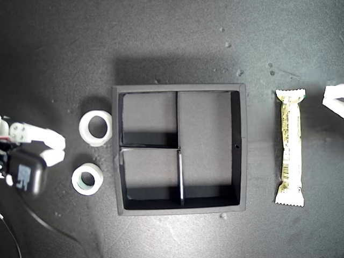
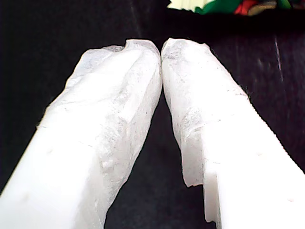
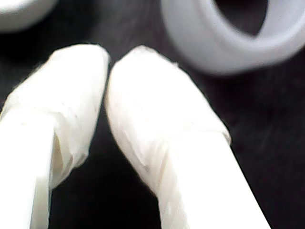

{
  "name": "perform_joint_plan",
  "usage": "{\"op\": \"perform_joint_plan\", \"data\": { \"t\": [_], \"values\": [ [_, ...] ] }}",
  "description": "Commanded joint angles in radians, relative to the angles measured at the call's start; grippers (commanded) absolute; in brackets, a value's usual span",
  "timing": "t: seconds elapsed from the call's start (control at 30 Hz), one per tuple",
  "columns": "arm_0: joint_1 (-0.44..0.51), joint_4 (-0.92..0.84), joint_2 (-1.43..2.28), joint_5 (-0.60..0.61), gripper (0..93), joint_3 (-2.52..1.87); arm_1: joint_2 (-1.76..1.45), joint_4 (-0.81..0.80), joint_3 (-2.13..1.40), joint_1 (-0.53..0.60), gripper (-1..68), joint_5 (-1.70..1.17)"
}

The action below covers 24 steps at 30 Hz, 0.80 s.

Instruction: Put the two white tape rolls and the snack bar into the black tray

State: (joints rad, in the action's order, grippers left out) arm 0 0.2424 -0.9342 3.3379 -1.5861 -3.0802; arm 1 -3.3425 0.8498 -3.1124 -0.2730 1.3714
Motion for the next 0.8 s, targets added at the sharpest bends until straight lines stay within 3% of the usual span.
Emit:
{"op": "perform_joint_plan", "data": {
  "t": [0.0, 0.07, 0.17, 0.33, 0.47, 0.67, 0.77],
  "values": [
    [-0.008, 0.238, 0.046, 0.114, 0.1, -0.058, -0.006, -0.003, -0.012, -0.04, -0.3, 0.319],
    [-0.031, 0.367, 0.046, 0.183, 0.2, -0.058, -0.006, -0.018, -0.012, -0.051, -0.3, 0.423],
    [-0.066, 0.525, 0.046, 0.305, 0.6, -0.049, -0.006, -0.118, -0.012, -0.069, -0.4, 0.304],
    [-0.074, 0.515, 0.048, 0.492, 10.4, 0.044, -0.006, -0.272, -0.012, -0.026, -0.4, -0.029],
    [-0.074, 0.367, -0.106, 0.557, 13.4, 0.209, -0.006, -0.451, 0.014, 0.015, -0.2, -0.304],
    [-0.078, -0.012, -0.785, 0.555, 13.8, 0.719, 0.02, -0.327, 0.27, 0.104, 8.9, -0.509],
    [-0.091, -0.095, -0.973, 0.568, 13.7, 0.856, 0.17, -0.239, 0.471, 0.196, 13.5, -0.609]
  ]
}}
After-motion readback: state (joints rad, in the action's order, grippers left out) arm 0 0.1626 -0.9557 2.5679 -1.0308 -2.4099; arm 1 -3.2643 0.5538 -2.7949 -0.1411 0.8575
